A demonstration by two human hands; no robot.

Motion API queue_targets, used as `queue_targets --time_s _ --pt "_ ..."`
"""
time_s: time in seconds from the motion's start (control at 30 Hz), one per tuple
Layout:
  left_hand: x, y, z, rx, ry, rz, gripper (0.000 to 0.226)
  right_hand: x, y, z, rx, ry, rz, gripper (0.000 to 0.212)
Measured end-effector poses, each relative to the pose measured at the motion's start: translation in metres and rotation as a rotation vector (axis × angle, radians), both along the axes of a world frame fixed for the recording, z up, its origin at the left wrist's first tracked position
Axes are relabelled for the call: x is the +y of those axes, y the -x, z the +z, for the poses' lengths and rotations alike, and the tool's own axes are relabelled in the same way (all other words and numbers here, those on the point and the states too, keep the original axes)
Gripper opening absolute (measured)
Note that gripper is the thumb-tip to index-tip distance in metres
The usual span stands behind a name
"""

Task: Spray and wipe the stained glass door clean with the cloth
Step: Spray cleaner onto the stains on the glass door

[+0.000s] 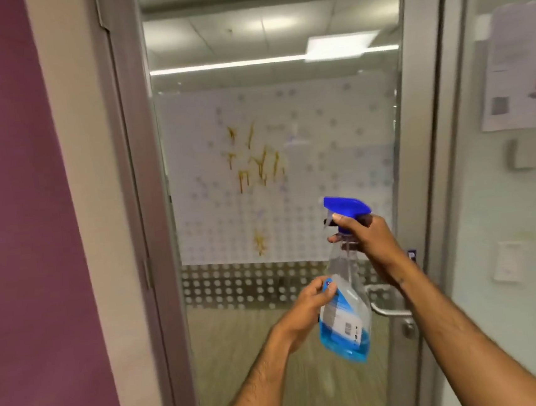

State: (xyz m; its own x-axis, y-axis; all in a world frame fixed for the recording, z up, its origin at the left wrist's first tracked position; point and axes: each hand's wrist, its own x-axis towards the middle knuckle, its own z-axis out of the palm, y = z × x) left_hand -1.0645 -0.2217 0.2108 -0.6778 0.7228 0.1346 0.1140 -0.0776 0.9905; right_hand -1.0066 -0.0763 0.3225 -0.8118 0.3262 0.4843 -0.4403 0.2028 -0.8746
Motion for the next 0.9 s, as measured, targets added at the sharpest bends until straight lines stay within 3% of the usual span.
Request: queue_targets --time_s 0.17,0.27,0.47,0.63,0.73,0.8,0.9 --pt "-0.017 0.045 0.013 0.037 -0.012 0.053 0.049 -0.016 0.062 0.013 0.003 0.01 0.141 0.012" --pt "-0.029 0.066 0.02 0.026 -0.037 0.081 0.056 -0.028 0.093 0.019 -0.004 0.009 0.193 0.021" --pt "-0.046 0.121 0.034 -0.034 -0.121 0.071 0.043 -0.05 0.15 0.033 -0.026 0.086 0.211 0.029" --pt "-0.064 0.182 0.046 0.006 -0.099 -0.027 0.04 -0.075 0.185 0.048 0.024 0.076 0.061 0.023" --pt "-0.083 0.229 0.07 0.249 0.043 0.049 0.045 -0.097 0.202 0.062 0.086 0.051 -0.091 0.018" --pt "-0.097 0.268 0.089 0.5 0.169 0.297 0.04 -0.112 0.213 0.073 0.123 0.012 -0.181 0.009" --pt "-0.124 0.329 0.12 0.912 0.322 0.734 0.054 -0.13 0.231 0.089 0.134 -0.08 -0.314 0.009"
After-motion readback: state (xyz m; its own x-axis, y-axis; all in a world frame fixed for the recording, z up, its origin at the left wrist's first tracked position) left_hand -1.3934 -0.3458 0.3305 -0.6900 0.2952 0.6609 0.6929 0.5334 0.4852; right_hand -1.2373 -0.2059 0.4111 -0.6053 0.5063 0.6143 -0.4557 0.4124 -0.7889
